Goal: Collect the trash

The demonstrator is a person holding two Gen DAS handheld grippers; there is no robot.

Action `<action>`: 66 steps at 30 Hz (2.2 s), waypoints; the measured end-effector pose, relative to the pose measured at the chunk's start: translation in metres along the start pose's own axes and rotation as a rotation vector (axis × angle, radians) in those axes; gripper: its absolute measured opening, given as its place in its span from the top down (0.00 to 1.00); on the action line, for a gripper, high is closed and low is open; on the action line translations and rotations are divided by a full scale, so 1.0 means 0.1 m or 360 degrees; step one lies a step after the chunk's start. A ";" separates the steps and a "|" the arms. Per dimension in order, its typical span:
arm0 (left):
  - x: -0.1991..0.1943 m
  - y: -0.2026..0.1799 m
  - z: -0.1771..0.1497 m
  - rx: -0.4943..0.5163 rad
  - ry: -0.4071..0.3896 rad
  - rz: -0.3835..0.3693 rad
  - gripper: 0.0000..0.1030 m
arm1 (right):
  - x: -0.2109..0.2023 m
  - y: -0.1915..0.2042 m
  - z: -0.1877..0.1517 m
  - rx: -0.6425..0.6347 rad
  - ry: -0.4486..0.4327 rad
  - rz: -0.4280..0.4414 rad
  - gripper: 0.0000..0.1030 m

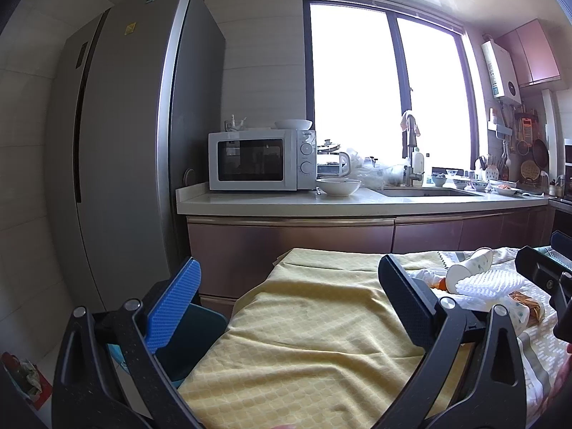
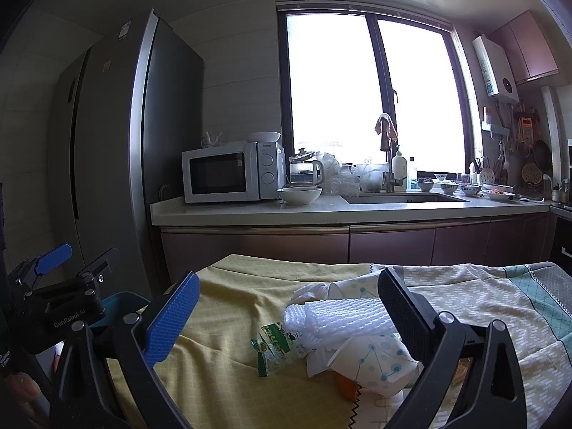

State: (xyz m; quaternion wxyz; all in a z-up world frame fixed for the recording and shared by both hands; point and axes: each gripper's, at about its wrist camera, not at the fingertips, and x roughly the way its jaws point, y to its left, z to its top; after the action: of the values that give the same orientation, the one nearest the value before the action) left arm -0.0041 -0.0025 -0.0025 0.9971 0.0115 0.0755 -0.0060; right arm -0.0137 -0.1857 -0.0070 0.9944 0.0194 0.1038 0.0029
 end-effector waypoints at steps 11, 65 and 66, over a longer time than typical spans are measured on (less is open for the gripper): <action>0.00 0.00 0.00 -0.0003 0.0002 -0.0001 0.05 | 0.01 -0.01 0.03 0.0001 0.0001 0.0007 0.06; 0.04 -0.04 -0.07 -0.0016 0.0048 -0.0026 0.05 | 0.03 0.00 0.00 0.0018 0.0021 0.0030 0.06; 0.04 -0.04 -0.07 -0.0018 0.0052 -0.0029 0.05 | 0.03 0.00 0.00 0.0018 0.0023 0.0032 0.06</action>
State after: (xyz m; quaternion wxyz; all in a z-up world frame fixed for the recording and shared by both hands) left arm -0.0010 -0.0066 -0.0107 0.9956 0.0052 0.0919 -0.0144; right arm -0.0104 -0.1857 -0.0081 0.9934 0.0259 0.1108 0.0125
